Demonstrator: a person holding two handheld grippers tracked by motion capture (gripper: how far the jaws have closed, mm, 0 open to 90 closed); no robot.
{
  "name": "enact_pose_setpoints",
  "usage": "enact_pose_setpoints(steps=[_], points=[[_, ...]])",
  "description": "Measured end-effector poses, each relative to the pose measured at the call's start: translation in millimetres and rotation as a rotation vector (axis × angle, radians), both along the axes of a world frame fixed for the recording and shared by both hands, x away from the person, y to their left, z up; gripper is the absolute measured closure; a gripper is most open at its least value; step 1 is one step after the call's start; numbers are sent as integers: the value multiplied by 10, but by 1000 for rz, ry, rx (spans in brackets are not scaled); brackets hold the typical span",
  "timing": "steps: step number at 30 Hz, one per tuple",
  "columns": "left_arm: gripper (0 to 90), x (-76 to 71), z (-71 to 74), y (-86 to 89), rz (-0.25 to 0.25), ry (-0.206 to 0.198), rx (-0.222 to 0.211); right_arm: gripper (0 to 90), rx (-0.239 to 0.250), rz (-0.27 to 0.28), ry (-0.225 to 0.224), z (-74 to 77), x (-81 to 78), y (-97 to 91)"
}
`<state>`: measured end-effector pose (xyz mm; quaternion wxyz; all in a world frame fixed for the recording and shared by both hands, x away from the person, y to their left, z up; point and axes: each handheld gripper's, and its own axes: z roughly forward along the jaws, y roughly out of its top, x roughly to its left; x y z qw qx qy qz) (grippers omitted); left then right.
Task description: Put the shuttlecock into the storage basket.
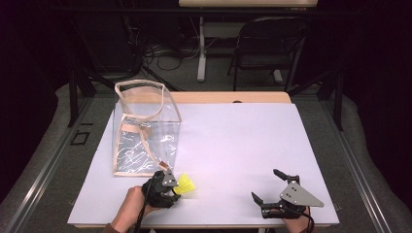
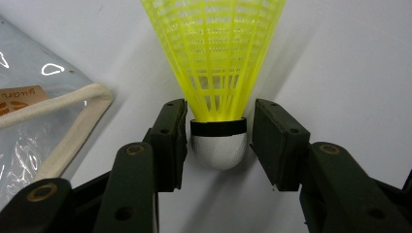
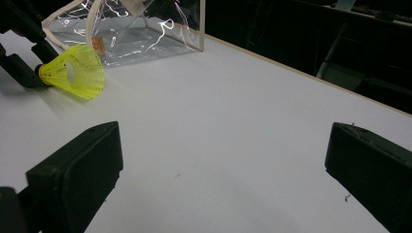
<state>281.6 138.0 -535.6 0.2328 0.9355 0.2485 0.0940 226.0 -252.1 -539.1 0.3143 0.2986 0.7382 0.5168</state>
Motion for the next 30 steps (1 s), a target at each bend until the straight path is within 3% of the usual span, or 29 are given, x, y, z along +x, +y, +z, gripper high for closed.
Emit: enact_pose_setpoints(steps=[7,17,30], points=[[634,8,-18,9,11,9,-3,0,-3,0,2,-2,-1,-1],[643,9,-12,28,6,20,-13,0,-5,-1,2,-2,-1,-2],[645,-1,33,45,3,5,-26,0,-7,0,1,-1,-2,-1]])
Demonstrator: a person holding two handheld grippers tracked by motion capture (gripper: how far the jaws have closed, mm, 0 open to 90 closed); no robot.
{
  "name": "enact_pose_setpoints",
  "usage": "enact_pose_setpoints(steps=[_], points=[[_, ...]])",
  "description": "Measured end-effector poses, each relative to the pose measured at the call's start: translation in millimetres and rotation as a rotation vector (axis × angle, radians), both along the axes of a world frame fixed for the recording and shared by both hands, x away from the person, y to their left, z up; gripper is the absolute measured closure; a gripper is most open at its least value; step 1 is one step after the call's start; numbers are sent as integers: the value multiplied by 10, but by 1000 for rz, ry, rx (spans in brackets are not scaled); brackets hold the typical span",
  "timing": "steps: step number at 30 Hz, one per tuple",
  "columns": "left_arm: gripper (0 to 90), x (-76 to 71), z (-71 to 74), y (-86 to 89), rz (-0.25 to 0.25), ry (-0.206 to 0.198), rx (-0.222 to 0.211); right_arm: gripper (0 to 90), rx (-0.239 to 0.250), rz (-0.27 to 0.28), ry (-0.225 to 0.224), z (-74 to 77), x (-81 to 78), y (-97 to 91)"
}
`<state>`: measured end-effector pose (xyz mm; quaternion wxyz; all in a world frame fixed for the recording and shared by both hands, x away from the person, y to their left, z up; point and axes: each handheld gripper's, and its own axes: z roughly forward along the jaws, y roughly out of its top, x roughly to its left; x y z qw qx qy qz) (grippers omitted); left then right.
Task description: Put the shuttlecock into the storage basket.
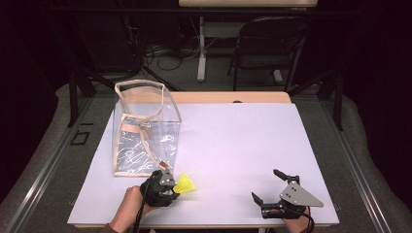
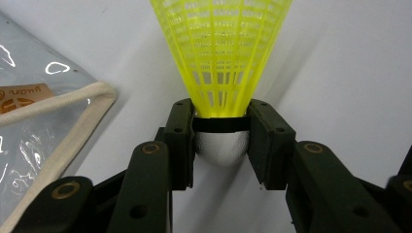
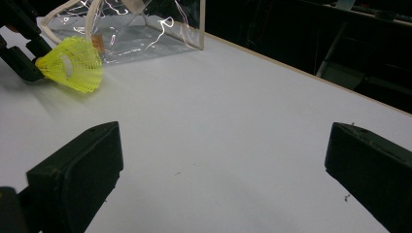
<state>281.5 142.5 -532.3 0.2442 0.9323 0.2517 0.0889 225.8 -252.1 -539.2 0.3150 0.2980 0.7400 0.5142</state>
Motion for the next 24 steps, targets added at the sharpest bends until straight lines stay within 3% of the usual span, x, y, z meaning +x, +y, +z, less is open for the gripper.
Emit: enact_pose_setpoints(steps=[14,24], points=[[645,7,95,42,-3,1,-11,0,1,-2,4,-4,1,3],[645,41,211,28,-16,-21,-4,0,2,-2,2,-9,8,3]])
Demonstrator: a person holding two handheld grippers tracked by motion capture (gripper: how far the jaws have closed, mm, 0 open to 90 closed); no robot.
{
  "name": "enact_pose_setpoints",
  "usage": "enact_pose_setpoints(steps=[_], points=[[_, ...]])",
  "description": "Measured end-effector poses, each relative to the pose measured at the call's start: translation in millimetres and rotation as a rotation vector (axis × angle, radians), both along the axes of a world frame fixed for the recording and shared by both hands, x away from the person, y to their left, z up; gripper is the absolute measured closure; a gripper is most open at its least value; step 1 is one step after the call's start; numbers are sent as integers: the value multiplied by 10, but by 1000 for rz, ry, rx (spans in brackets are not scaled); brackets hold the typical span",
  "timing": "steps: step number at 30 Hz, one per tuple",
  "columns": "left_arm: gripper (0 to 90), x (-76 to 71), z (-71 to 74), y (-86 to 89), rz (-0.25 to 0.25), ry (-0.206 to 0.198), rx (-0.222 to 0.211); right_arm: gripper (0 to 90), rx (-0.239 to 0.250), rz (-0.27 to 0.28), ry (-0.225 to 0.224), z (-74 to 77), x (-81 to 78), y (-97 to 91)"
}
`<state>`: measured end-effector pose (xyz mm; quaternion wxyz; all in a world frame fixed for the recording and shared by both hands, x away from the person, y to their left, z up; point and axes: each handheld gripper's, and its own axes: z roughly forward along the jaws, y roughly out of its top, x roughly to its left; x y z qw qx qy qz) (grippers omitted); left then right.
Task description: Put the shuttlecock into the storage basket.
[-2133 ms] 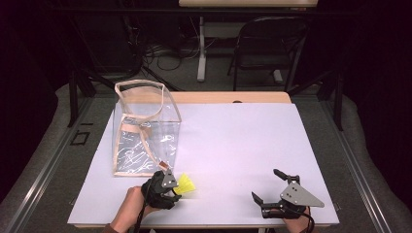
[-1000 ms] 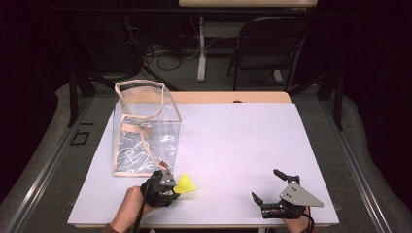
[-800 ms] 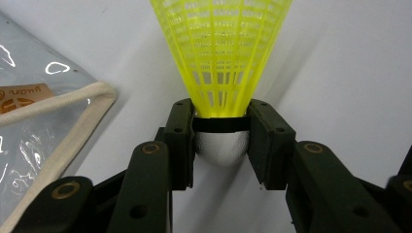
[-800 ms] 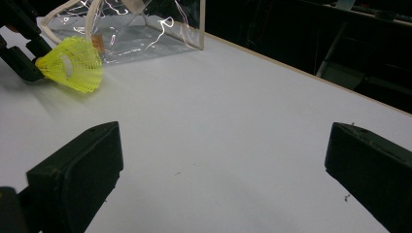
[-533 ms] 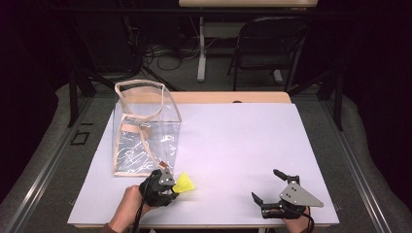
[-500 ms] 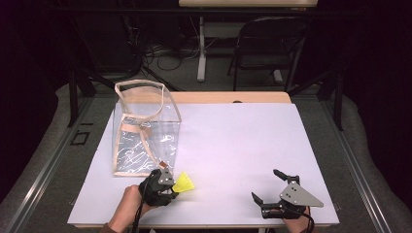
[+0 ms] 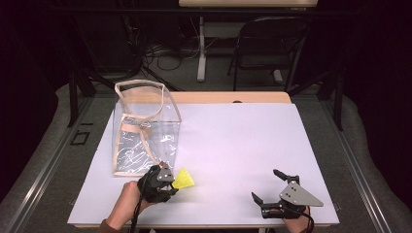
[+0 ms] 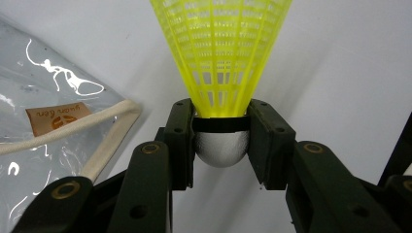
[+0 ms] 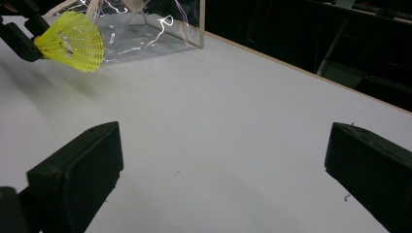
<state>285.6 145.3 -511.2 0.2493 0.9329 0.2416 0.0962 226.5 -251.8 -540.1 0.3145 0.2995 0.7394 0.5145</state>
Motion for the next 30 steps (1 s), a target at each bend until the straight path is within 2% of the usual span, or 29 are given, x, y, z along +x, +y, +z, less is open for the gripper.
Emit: enact_pose_setpoints(steps=[5,16,23,30], points=[[645,-2,36,23,0,-3,0,0,0,1,-1,-1,0,1],[645,10,229,71,-1,-38,-18,0,-2,0,5,-2,3,0],[645,-2,350,51,-15,-63,-27,0,-4,0,7,-4,4,2],[645,0,409,22,-26,-75,-28,0,-5,0,9,-3,4,-1]])
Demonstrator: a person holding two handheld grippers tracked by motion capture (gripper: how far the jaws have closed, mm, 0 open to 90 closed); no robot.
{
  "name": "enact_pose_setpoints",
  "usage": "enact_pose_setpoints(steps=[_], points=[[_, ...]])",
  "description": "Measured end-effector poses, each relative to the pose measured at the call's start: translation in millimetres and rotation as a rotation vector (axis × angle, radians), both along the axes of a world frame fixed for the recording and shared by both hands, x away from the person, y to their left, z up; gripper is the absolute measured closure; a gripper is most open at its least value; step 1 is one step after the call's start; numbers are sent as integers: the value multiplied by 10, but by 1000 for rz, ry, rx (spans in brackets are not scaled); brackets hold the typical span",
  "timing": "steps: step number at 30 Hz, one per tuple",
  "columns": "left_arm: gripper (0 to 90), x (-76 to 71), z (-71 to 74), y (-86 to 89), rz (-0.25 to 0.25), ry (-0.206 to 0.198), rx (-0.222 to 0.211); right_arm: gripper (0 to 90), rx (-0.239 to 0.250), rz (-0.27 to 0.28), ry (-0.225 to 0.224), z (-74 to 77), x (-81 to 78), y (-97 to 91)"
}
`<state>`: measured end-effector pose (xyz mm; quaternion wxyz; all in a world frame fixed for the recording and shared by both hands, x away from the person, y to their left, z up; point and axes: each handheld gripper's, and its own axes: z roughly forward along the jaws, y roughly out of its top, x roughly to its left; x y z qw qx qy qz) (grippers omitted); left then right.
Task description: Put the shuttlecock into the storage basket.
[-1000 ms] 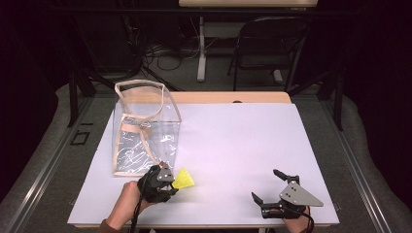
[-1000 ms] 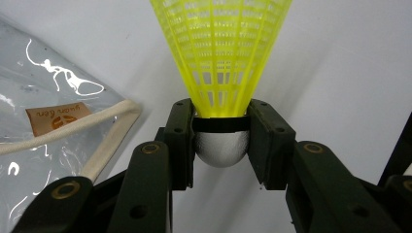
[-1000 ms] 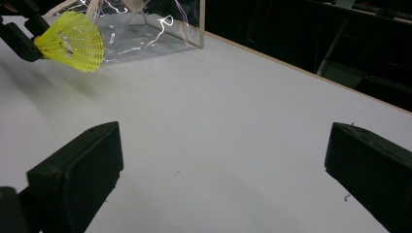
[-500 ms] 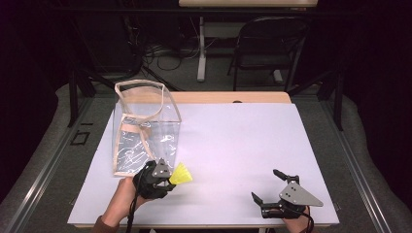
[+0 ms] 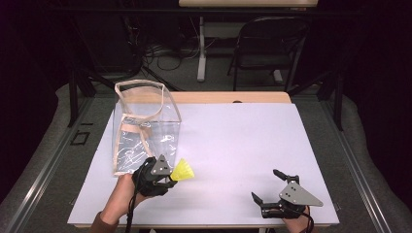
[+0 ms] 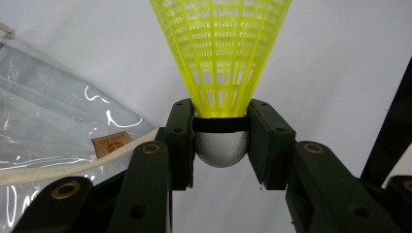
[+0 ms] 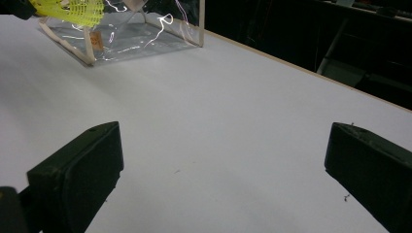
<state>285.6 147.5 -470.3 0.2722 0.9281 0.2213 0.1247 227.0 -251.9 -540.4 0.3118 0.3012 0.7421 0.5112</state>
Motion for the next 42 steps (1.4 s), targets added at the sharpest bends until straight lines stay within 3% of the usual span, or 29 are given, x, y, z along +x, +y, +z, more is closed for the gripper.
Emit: enact_pose_setpoints(steps=[25,42], points=[[645,137,109,37,21,-32,-23,0,-4,-2,4,-4,3,0],[646,267,145,49,34,-46,-61,0,-4,-2,6,-6,3,1]])
